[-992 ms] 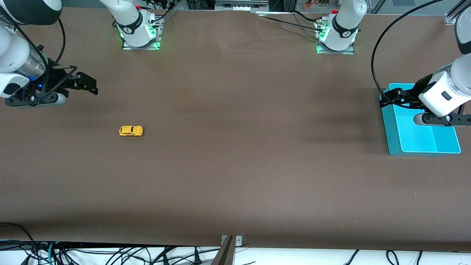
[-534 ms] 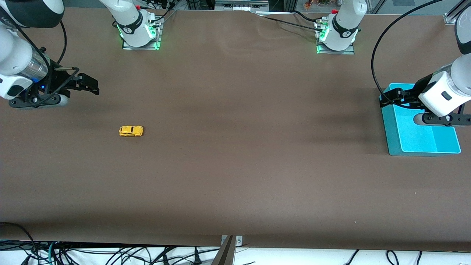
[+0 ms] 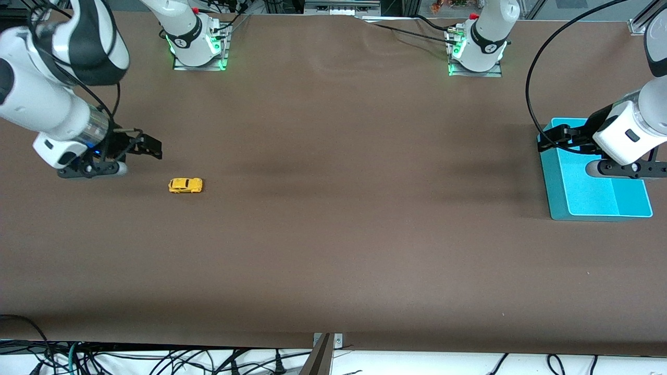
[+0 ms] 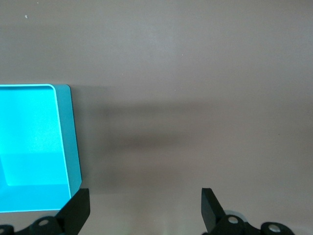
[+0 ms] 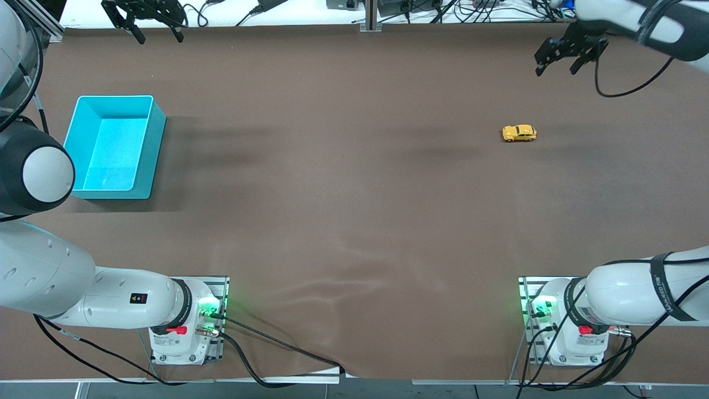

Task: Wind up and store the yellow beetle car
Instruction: 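Move the right gripper down over the yellow toy car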

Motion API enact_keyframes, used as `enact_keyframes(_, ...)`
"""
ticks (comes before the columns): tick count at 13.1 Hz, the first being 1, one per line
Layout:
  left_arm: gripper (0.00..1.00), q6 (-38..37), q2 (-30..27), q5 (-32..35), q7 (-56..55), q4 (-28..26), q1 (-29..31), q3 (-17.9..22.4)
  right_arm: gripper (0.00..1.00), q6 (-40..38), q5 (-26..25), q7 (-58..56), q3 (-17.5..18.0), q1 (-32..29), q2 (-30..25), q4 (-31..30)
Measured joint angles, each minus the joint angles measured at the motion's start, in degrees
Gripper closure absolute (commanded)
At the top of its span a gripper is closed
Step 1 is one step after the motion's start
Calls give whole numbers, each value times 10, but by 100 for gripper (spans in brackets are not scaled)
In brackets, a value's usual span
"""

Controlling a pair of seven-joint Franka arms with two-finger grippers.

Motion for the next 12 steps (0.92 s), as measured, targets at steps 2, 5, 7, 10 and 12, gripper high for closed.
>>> enact_keyframes(2,0,0,0,0,0,0,0,0,0,91,-2,-30,0,0,12,-58)
enact_keyframes(5,0,0,0,0,0,0,0,0,0,189,-3,-132,0,0,26,-129)
enact_keyframes(7,0,0,0,0,0,0,0,0,0,207,-3,-238,0,0,34,-147)
enact_keyframes(10,0,0,0,0,0,0,0,0,0,220,-3,-405,0,0,43,-153)
enact_keyframes(12,0,0,0,0,0,0,0,0,0,237,-3,-523,-1,-1,56,-154)
